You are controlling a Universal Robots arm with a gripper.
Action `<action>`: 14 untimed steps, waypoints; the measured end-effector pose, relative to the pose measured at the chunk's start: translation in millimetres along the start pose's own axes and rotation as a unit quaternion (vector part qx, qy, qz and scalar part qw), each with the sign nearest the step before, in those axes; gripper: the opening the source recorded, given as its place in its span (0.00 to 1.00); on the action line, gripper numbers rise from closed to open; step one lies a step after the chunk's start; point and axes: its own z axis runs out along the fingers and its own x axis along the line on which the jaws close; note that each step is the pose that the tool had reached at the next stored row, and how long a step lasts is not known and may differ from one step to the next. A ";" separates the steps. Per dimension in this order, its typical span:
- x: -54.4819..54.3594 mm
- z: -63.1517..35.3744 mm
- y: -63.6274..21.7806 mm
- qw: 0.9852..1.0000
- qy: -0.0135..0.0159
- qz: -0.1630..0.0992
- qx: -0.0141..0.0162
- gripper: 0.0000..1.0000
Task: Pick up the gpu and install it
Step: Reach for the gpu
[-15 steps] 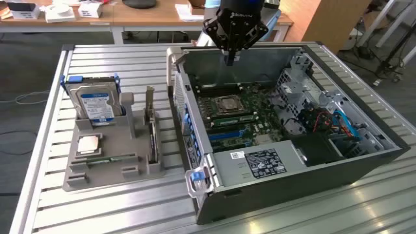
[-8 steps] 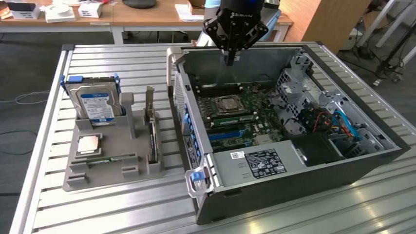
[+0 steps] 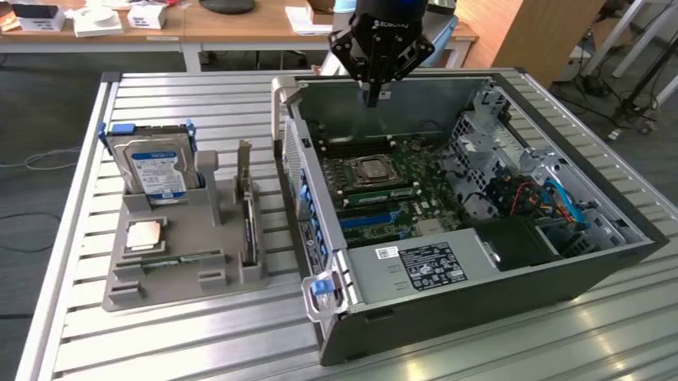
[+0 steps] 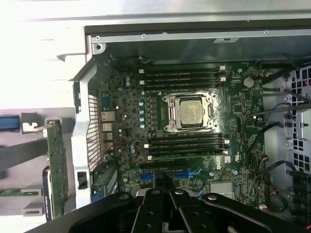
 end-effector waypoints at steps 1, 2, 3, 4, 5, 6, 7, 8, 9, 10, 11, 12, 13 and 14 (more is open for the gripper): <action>1.3 0.0 -0.1 1.000 0.000 0.000 0.000 0.11; 2.7 -0.1 -0.2 1.000 0.000 0.000 0.000 0.11; 4.1 -0.1 -0.3 1.000 0.000 0.000 0.000 0.11; 5.5 -0.1 -0.4 1.000 0.000 0.000 0.000 0.11; 6.9 -0.1 -0.5 1.000 0.000 0.000 0.000 0.11; 8.4 -0.1 -0.6 1.000 0.000 0.000 0.000 0.11; 10.0 -0.2 -0.8 1.000 0.000 0.000 0.000 0.11; 11.8 -0.2 -0.9 1.000 0.000 0.000 0.000 0.11; 13.4 -0.2 -1.0 1.000 0.000 0.000 0.000 0.11; 15.3 -0.2 -1.2 1.000 0.000 0.000 0.000 0.11; 17.4 -0.3 -1.3 1.000 0.000 0.000 0.000 0.11; 19.5 -0.3 -1.5 1.000 0.000 0.000 0.000 0.11; 21.8 -0.3 -1.6 1.000 0.000 0.000 0.000 0.11; 24.4 -0.3 -1.9 1.000 0.000 0.000 0.000 0.11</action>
